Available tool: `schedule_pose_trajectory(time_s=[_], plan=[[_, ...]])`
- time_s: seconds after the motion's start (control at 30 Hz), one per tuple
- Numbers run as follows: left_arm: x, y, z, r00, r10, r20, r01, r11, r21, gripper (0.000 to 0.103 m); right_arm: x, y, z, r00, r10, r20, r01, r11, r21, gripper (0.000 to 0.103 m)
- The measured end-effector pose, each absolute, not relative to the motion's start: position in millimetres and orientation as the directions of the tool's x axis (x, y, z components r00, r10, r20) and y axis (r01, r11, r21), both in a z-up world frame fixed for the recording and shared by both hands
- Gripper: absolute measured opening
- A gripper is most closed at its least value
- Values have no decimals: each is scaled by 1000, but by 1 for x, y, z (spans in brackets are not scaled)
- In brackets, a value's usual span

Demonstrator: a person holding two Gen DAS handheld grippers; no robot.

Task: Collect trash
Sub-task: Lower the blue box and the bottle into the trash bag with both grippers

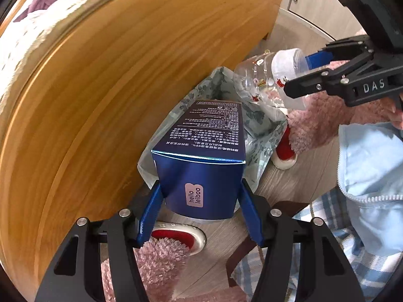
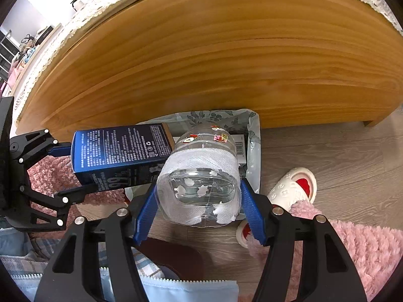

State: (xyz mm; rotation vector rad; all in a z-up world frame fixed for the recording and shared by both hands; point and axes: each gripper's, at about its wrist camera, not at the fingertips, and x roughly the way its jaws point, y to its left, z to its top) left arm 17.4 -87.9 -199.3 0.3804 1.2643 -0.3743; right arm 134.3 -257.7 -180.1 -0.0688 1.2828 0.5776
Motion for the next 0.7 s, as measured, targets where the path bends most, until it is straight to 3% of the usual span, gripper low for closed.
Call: schedule_pose_trajectory(time_s=[0.33,0.7], plan=[[28,-94,-224,212,-54,-976,494,868,60,58,137,-254,-185,164,348,-923,-420,871,254,61],[37,-123,-248,128,-42,-991,620,783,47,57,144,-257,-204,111,302,-947,-391,889,237,61]])
